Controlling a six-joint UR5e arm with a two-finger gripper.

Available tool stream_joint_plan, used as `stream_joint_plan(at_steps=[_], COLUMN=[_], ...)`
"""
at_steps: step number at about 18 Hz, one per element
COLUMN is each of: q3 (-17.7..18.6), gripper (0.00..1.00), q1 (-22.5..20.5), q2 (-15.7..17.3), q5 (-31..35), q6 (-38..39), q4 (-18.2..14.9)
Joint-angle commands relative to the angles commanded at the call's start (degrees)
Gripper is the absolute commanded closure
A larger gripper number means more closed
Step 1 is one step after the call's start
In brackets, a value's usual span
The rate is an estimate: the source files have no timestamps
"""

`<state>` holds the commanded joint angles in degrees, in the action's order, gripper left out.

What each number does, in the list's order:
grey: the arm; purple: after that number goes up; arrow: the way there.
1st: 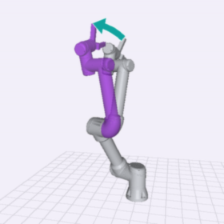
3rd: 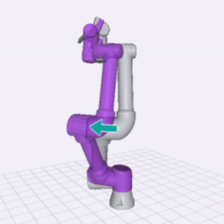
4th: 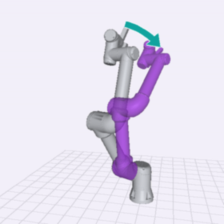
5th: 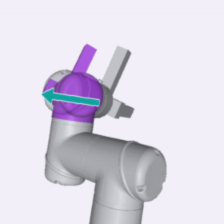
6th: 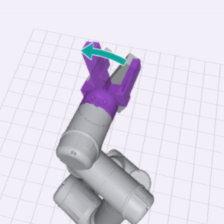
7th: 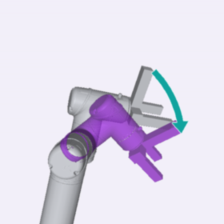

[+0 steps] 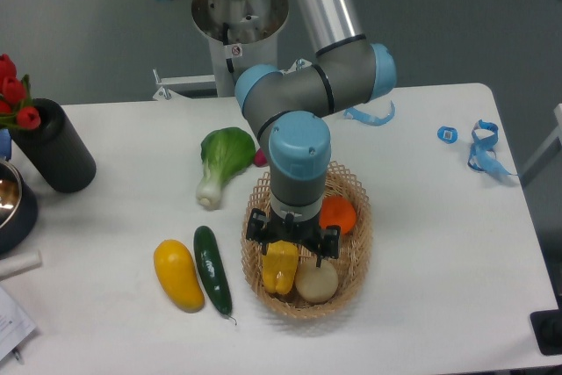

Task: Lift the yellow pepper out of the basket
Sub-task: 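Close the gripper fingers around the yellow bell pepper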

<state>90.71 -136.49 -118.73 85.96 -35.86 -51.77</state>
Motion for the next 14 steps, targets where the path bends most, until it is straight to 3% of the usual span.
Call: stream_joint_plan(at_steps=[6,9,14], q3=[-2.55,-2.56,-2.47], gripper=[0.0,0.04,0.01], q1=[1.14,1.23,1.84], q2=[-2.55,-2.64,-3.17], q5=[0.0,0.0,-0.09], q6=[0.52,0.7,0.79], q4=[-0.61,-2.89,-3.43])
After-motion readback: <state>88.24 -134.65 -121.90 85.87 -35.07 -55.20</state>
